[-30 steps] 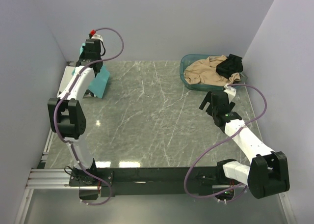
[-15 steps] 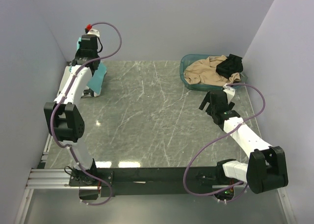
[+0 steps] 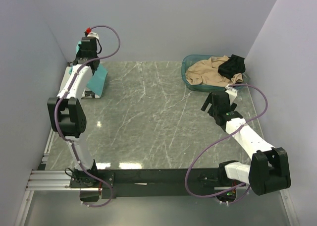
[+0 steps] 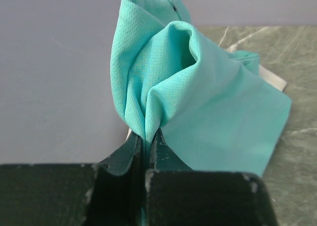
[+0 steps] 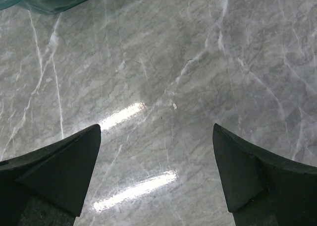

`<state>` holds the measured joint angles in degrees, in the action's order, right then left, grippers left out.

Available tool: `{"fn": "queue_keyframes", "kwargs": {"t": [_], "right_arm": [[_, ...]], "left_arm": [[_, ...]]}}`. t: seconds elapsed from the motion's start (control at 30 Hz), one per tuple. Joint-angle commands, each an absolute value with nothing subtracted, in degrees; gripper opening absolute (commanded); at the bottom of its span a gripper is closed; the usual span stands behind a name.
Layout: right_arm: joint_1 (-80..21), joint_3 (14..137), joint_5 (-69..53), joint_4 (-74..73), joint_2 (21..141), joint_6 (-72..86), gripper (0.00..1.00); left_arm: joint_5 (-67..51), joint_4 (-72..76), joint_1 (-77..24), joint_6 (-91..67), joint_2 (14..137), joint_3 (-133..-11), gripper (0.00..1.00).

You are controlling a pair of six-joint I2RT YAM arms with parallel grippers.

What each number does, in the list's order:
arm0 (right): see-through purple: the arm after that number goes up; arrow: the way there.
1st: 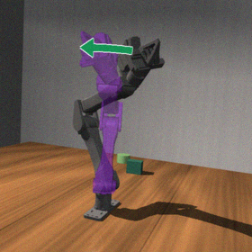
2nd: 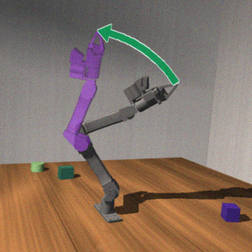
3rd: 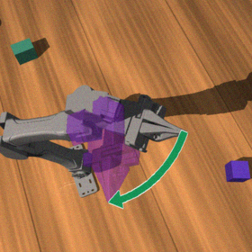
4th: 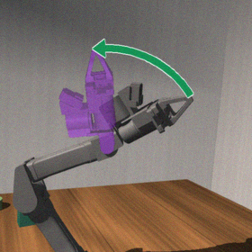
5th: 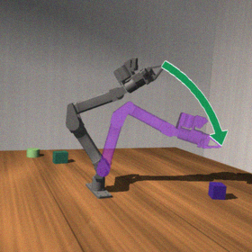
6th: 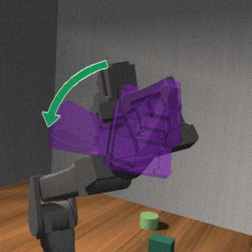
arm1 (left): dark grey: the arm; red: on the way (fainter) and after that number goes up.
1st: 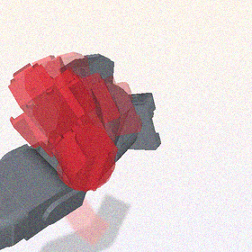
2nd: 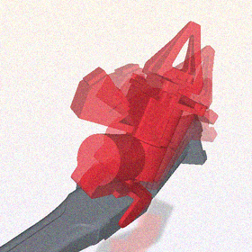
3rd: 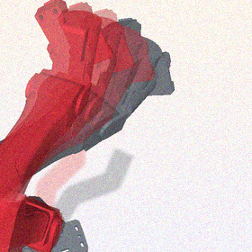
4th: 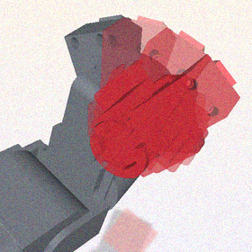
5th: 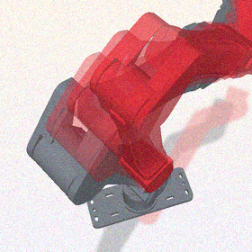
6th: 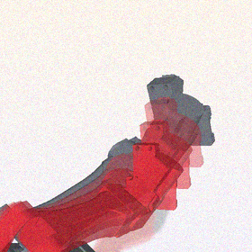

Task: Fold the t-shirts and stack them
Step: Neatly place the folded tshirt to the corner

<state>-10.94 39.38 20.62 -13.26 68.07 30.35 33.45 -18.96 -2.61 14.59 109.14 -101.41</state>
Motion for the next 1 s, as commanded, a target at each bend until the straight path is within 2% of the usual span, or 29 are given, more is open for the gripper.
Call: {"fn": "queue_keyframes", "kwargs": {"t": [0.0, 0.5, 0.97], "right_arm": [[-10.28, 42.27, 22.15, -13.01, 68.55, 30.24, 1.00], [-10.28, 42.80, 25.40, -14.50, 66.45, 30.41, 0.99], [-10.28, 42.45, 27.60, -15.03, 65.04, 30.59, 0.99]], "left_arm": [[32.26, -15.03, -0.62, 16.26, 111.00, -103.88, 0.01], [27.16, -12.83, 7.90, 14.77, 122.78, -108.98, 0.01], [27.94, -9.41, 9.32, 15.47, 127.09, -107.23, 0.01]]}}
